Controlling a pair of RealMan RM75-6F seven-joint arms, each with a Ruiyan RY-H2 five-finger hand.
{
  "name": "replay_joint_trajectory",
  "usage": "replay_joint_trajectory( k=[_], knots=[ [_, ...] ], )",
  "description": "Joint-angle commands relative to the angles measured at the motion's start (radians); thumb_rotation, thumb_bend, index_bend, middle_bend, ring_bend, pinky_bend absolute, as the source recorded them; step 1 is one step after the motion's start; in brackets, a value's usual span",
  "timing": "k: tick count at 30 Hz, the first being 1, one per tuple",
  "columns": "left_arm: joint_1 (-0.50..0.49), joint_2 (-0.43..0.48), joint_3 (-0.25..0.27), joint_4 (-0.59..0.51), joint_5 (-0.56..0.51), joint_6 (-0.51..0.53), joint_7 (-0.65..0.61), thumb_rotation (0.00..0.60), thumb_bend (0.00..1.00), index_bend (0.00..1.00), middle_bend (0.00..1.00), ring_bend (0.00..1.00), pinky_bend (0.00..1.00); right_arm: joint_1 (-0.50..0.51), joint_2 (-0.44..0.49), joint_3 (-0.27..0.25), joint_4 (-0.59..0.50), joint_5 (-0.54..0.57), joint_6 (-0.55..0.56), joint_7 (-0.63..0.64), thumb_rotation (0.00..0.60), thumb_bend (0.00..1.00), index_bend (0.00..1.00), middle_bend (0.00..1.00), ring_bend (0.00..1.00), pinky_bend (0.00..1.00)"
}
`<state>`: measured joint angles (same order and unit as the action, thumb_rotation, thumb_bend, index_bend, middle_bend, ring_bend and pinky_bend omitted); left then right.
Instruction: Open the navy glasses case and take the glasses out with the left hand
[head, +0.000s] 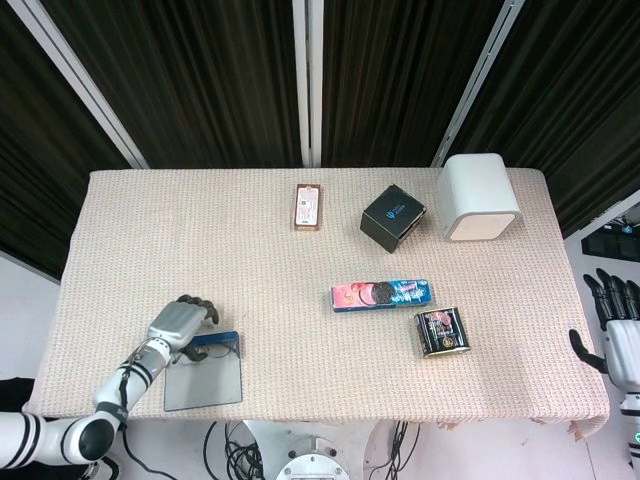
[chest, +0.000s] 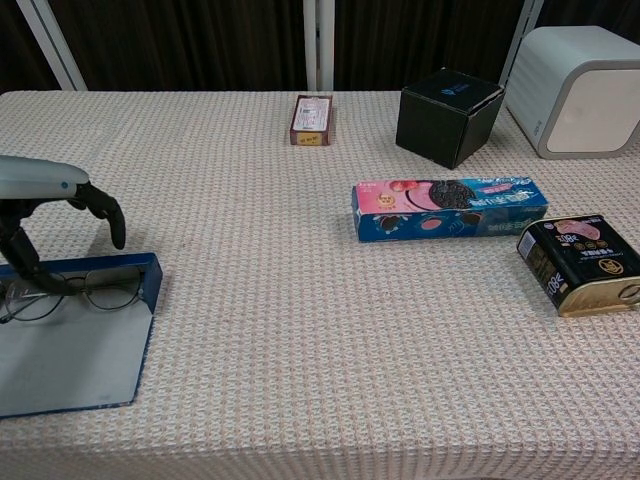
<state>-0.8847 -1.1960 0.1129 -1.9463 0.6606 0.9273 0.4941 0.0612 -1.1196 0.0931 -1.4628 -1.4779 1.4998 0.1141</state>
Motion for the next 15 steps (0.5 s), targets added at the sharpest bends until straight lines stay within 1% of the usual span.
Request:
replay_joint_trajectory(
  k=[1,7,15],
  knots=[
    [0.004,-0.004,-0.004,0.009,-0.001,-0.001,-0.004,0.6,0.21,0.34,0.15,0.1,0.12,0.0,0.0,0.0,0.0,0.0,-0.001,0.0,0.6,0.3,0.0,0.0,0.0,0.0],
    [0.007,-0.012,-0.004,0.029,-0.017,-0.007,0.002,0.6,0.26,0.38,0.15,0.1,0.13,0.004,-0.004,-0.002,0.0,0.0,-0.007,-0.006,0.6,0.3,0.0,0.0,0.0,0.0],
    [0.015,-0.017,-0.011,0.051,-0.017,-0.017,-0.009,0.6,0.28,0.4,0.15,0.1,0.13,0.003,-0.004,-0.001,-0.002,0.002,-0.006,-0.011,0.6,0.3,0.0,0.0,0.0,0.0]
  ],
)
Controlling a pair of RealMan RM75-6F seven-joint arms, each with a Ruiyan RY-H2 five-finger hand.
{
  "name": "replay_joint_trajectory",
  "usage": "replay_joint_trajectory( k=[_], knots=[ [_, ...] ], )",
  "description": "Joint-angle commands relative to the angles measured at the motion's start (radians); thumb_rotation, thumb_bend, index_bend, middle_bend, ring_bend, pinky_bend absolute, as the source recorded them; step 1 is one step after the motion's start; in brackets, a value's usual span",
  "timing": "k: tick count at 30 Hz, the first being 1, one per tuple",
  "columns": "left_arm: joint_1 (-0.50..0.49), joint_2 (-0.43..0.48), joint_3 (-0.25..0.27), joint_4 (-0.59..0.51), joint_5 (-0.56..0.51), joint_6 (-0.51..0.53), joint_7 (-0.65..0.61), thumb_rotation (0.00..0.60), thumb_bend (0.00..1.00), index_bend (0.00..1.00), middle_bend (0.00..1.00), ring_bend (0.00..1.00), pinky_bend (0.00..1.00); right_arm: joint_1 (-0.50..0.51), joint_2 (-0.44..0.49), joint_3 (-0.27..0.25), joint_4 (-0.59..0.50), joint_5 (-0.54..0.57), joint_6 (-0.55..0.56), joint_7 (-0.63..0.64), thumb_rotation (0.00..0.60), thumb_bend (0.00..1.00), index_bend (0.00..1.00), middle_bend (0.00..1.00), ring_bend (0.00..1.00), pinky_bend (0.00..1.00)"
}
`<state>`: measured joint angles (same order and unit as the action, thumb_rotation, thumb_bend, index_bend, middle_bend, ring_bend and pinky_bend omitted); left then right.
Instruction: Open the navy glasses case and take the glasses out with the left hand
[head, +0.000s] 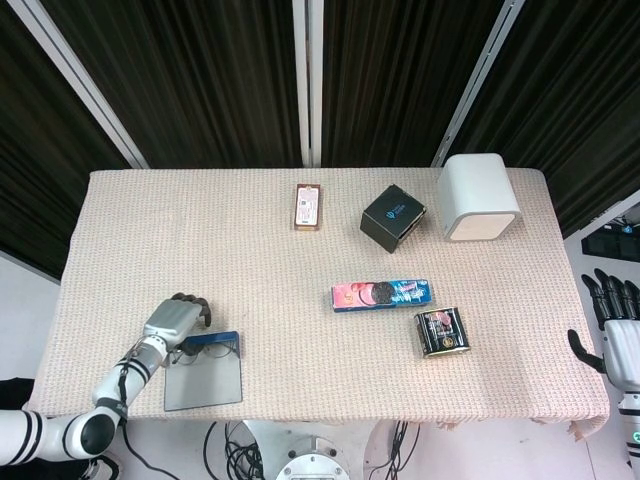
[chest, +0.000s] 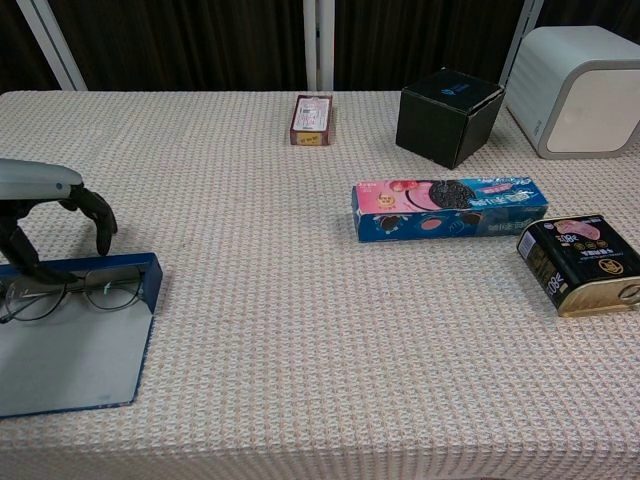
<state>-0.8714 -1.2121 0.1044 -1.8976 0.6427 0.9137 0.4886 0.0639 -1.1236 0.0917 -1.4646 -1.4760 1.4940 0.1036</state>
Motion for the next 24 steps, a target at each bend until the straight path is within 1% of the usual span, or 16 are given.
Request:
replay_joint_trajectory(
  k=[1,10,24],
  knots=[
    [0.001,0.0,-0.005,0.002,0.0,-0.006,-0.006,0.6,0.28,0.4,0.15,0.1,0.13,0.0,0.0,0.0,0.0,0.001,-0.001,0.0,0.6,0.3,0.0,0.0,0.0,0.0],
    [0.0,-0.002,-0.015,0.004,0.002,-0.018,-0.01,0.6,0.28,0.4,0.16,0.1,0.13,0.004,-0.003,-0.002,0.004,0.003,-0.01,0.0,0.6,0.3,0.0,0.0,0.0,0.0],
    [-0.008,-0.005,-0.024,0.007,-0.015,-0.027,-0.007,0.6,0.35,0.44,0.16,0.1,0.13,0.004,-0.007,-0.002,0.014,0.007,-0.015,0.007,0.6,0.3,0.0,0.0,0.0,0.0]
  ],
)
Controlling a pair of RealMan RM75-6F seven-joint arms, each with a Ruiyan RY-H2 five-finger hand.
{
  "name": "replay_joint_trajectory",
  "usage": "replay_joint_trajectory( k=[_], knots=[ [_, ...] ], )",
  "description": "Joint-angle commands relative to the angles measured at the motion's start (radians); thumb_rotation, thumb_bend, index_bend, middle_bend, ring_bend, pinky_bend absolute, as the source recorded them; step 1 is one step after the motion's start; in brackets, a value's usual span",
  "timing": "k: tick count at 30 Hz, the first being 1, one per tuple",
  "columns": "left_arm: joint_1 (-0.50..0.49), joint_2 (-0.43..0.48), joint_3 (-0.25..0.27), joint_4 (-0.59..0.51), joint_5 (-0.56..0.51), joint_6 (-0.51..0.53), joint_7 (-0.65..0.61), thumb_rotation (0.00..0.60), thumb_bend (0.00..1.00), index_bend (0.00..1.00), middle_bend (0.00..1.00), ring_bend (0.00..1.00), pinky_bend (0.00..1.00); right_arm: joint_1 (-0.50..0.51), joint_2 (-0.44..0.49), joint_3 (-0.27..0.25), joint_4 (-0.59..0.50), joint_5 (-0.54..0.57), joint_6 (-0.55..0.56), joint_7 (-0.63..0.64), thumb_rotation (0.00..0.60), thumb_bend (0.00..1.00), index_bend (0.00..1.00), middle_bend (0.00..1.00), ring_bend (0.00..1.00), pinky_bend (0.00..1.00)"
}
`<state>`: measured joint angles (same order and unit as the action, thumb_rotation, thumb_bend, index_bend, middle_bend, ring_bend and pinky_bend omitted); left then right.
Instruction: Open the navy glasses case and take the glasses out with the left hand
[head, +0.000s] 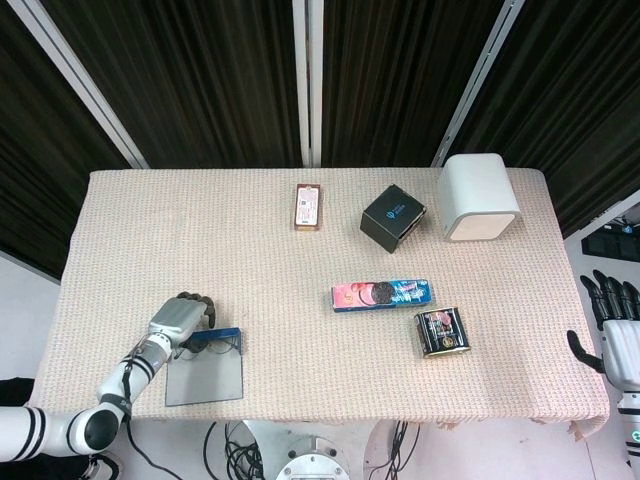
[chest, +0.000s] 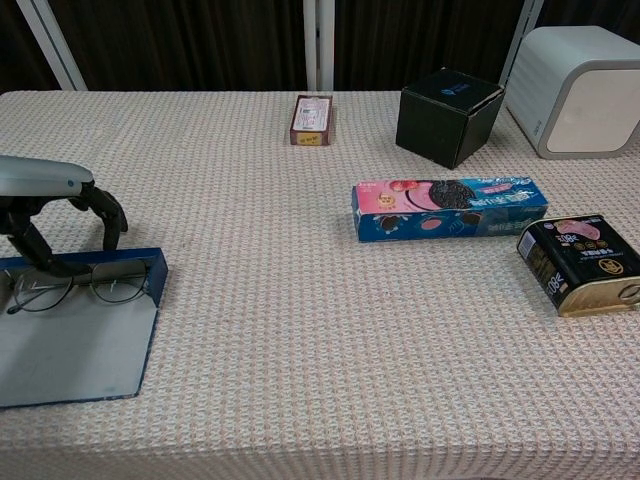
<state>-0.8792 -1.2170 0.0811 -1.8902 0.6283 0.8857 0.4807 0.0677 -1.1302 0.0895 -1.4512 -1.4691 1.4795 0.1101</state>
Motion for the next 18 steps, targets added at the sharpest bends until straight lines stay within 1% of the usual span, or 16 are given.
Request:
replay_joint_trajectory(
  k=[1,7,12,15,18],
  knots=[
    [0.0,-0.001,-0.001,0.0,-0.002,0.002,0.0,0.6,0.36,0.45,0.16,0.1,0.13,0.0,0.0,0.0,0.001,0.001,0.0,0.001,0.6,0.3,0.0,0.0,0.0,0.0],
    [0.001,0.001,-0.008,0.001,-0.004,-0.002,-0.012,0.6,0.37,0.48,0.17,0.1,0.13,0.0,-0.002,0.0,0.002,0.001,-0.001,0.002,0.6,0.3,0.0,0.0,0.0,0.0],
    [0.008,-0.006,-0.017,0.007,0.014,0.021,-0.016,0.6,0.38,0.51,0.18,0.1,0.13,0.0,-0.002,0.0,0.002,0.001,0.0,0.001,0.6,0.3,0.0,0.0,0.0,0.0],
    [0.021,-0.022,-0.027,0.02,0.047,0.054,-0.02,0.6,0.38,0.52,0.19,0.1,0.13,0.0,-0.003,0.0,0.003,0.0,0.0,0.002,0.6,0.3,0.0,0.0,0.0,0.0],
    [0.041,-0.052,-0.031,0.047,0.108,0.105,-0.015,0.6,0.38,0.53,0.2,0.1,0.13,0.0,-0.003,0.001,0.004,0.002,0.0,0.003,0.6,0.3,0.0,0.0,0.0,0.0]
  ],
)
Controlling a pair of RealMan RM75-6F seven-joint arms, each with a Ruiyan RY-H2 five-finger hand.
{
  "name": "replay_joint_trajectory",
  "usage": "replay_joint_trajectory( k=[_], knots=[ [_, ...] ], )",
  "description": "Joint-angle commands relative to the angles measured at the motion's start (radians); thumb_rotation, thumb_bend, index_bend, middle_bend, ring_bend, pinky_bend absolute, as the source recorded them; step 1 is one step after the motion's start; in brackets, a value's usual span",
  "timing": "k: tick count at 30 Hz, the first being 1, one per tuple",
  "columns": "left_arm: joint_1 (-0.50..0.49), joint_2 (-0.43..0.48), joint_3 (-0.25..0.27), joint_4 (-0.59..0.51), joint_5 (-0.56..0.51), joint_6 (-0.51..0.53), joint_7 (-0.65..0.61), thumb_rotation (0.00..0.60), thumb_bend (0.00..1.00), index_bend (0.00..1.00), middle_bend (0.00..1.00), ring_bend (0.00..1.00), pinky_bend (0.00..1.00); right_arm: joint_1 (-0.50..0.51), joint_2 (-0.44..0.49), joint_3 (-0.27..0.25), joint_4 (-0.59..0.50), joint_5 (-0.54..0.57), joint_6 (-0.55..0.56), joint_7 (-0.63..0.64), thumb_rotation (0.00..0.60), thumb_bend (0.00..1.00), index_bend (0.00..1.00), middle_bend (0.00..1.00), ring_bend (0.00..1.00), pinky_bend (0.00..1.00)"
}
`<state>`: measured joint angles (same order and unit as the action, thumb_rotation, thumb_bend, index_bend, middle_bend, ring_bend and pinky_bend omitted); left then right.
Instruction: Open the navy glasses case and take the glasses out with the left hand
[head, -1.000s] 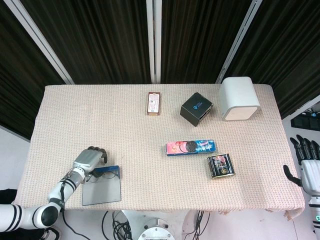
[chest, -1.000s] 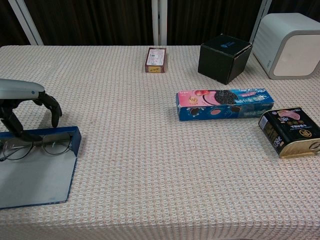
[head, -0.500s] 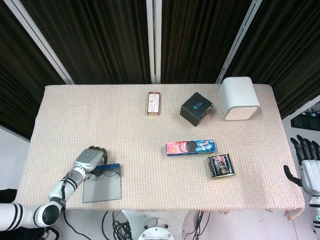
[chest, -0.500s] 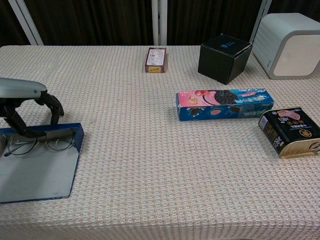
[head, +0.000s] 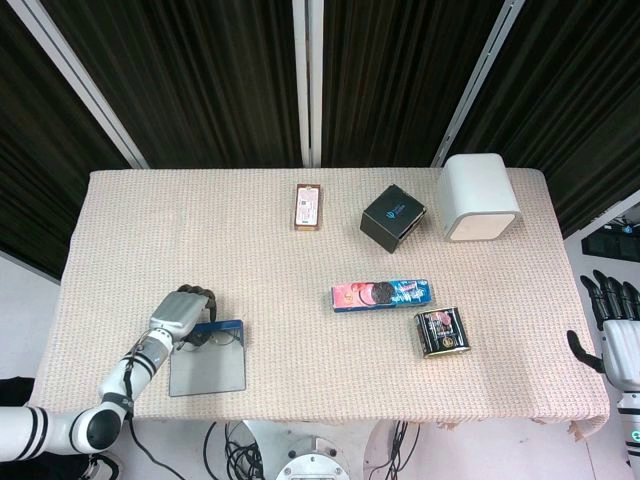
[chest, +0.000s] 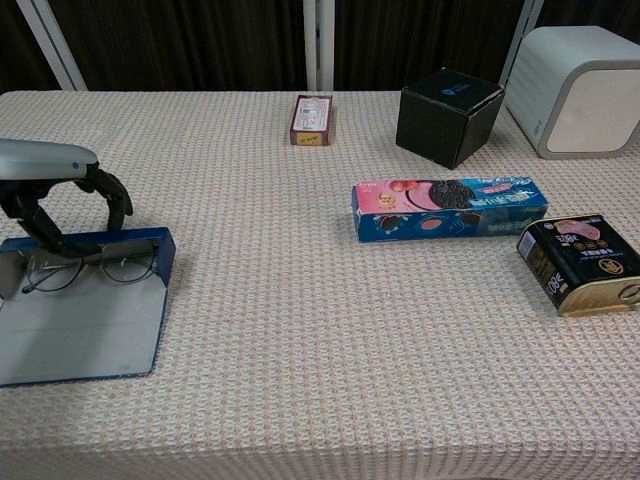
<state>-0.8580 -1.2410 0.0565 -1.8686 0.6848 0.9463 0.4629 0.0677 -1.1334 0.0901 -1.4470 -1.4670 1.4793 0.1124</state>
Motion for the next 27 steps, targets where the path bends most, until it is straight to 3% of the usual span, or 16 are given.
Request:
replay_joint_trajectory(
  k=[1,13,27],
  knots=[
    [0.026,-0.037,-0.007,0.035,0.068,0.057,0.006,0.6,0.38,0.54,0.2,0.09,0.13,0.0,0.0,0.0,0.001,0.0,0.0,0.0,0.6,0.3,0.0,0.0,0.0,0.0],
    [0.091,-0.144,-0.03,0.166,0.265,0.125,-0.039,0.6,0.39,0.54,0.2,0.08,0.13,-0.002,0.004,0.001,0.001,0.004,-0.001,0.005,0.6,0.3,0.0,0.0,0.0,0.0],
    [0.139,-0.229,-0.056,0.295,0.394,0.174,-0.039,0.6,0.41,0.56,0.22,0.08,0.12,-0.002,0.006,0.002,0.004,0.007,-0.004,0.012,0.6,0.3,0.0,0.0,0.0,0.0]
  ],
)
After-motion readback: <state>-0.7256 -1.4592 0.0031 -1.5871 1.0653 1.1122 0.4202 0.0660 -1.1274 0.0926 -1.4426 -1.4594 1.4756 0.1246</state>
